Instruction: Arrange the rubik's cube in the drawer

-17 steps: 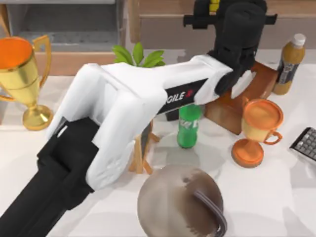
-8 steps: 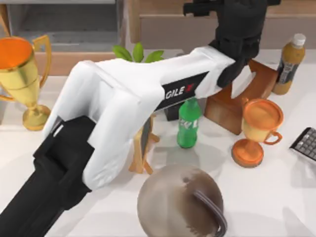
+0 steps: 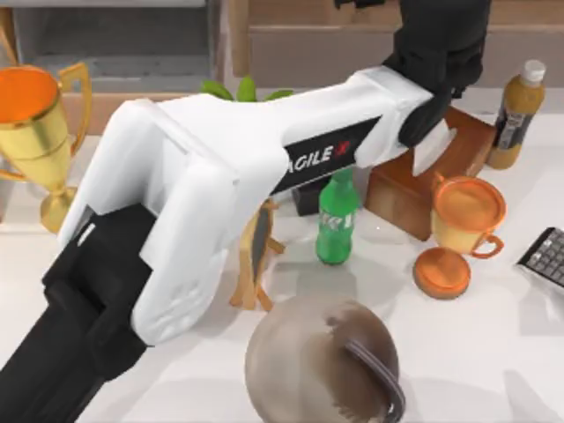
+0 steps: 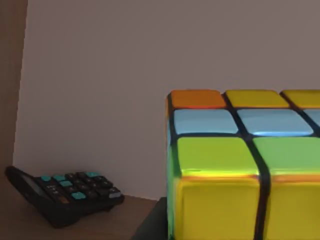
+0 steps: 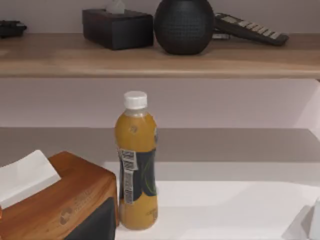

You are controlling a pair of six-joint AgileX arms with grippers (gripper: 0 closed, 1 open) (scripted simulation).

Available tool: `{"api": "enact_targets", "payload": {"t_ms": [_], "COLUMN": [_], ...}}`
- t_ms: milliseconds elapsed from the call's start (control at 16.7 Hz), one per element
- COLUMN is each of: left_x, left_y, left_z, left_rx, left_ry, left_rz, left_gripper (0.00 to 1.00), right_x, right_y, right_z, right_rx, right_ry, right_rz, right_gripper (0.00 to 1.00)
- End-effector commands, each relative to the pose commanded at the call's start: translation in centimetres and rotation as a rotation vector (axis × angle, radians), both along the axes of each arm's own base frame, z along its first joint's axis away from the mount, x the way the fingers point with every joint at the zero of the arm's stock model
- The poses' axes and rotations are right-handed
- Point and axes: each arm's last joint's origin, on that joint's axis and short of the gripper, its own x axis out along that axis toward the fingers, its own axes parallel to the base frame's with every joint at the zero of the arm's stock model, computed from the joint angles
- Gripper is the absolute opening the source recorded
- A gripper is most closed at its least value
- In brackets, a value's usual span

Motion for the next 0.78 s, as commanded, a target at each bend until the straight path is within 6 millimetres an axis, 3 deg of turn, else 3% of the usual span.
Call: {"api": "enact_targets", "payload": {"t_ms": [120, 240, 600, 780], "left_x": [0.2, 0.3, 0.1, 0.0], "left_y": [0.2, 0.5, 0.4, 0.3], "left_z": [-3.2, -4.4, -4.5, -3.0], "left_rx": [0.118, 0.176, 0.184, 0.183], "left_ry": [0.087, 0.132, 0.137, 0.142], "left_rz": [-0.017, -0.031, -0.039, -0.064], "left_gripper": [0.00, 0.00, 0.00, 0.00], "right_x": [0.0, 0.0, 0.0, 0.0], "right_y": [0.0, 0.0, 0.0, 0.0], "right_z": [0.0, 0.0, 0.0, 0.0], "right_rx": [0.000, 0.000, 0.000, 0.000], "right_ry": [0.000, 0.000, 0.000, 0.000], "right_rz": [0.000, 0.000, 0.000, 0.000], "right_gripper": [1.00, 1.00, 1.00, 1.00]}}
